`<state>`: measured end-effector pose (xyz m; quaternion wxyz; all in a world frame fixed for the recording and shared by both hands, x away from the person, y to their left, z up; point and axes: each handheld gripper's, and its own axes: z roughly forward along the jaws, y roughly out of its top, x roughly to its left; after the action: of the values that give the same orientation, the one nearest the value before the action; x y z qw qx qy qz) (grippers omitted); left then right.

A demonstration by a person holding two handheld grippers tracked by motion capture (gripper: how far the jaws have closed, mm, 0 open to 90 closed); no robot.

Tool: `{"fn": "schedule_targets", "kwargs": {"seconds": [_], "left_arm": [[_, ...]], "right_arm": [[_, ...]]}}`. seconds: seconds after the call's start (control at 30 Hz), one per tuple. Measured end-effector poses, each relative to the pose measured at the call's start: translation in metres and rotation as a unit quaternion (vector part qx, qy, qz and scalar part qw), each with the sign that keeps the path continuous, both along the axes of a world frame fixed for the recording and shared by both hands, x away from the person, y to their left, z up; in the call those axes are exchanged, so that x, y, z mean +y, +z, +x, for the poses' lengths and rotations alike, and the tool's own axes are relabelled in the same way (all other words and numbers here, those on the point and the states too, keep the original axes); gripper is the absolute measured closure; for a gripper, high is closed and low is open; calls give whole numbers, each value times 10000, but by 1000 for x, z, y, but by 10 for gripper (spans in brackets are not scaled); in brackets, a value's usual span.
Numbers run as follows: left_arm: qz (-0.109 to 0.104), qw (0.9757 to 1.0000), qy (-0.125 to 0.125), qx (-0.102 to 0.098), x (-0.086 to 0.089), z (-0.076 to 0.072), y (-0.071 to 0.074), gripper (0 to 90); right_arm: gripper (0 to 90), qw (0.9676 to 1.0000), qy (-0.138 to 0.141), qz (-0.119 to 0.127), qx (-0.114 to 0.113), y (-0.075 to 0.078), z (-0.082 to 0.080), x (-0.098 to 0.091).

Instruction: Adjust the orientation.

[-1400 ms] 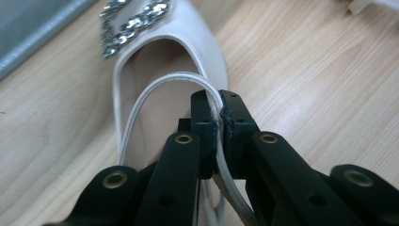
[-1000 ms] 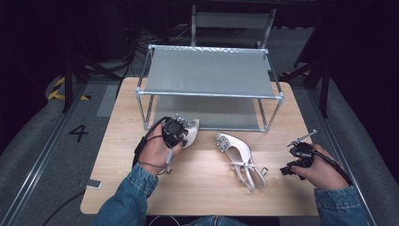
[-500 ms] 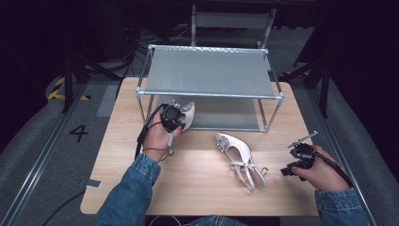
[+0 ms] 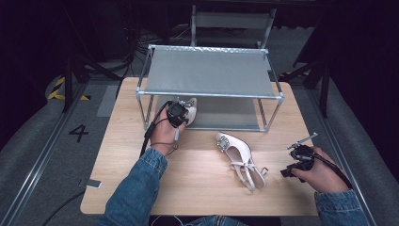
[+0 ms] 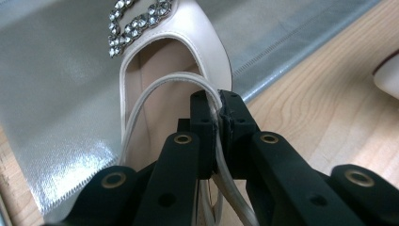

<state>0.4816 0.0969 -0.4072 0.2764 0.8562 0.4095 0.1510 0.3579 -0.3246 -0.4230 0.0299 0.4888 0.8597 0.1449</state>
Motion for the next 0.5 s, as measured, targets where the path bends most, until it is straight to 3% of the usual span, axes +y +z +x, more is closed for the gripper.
{"fn": "schedule_targets", "kwargs": {"seconds": [0.2, 0.23, 0.33, 0.5], "left_arm": [[-99, 9999, -71, 68, -7, 4, -4, 843], [-257, 9996, -110, -54, -9, 4, -4, 793], [-483, 9985, -232, -50, -14, 2, -3, 688], [-542, 9982, -241, 49, -17, -3, 3, 519]], "right_arm": [[604, 10000, -34, 19, -16, 1, -4, -2], [603, 10000, -56, 20, -26, 1, -5, -4], [600, 9999, -101, 18, -34, 1, -6, -5], [593, 9999, -109, 28, -37, 1, -6, -6]]}}
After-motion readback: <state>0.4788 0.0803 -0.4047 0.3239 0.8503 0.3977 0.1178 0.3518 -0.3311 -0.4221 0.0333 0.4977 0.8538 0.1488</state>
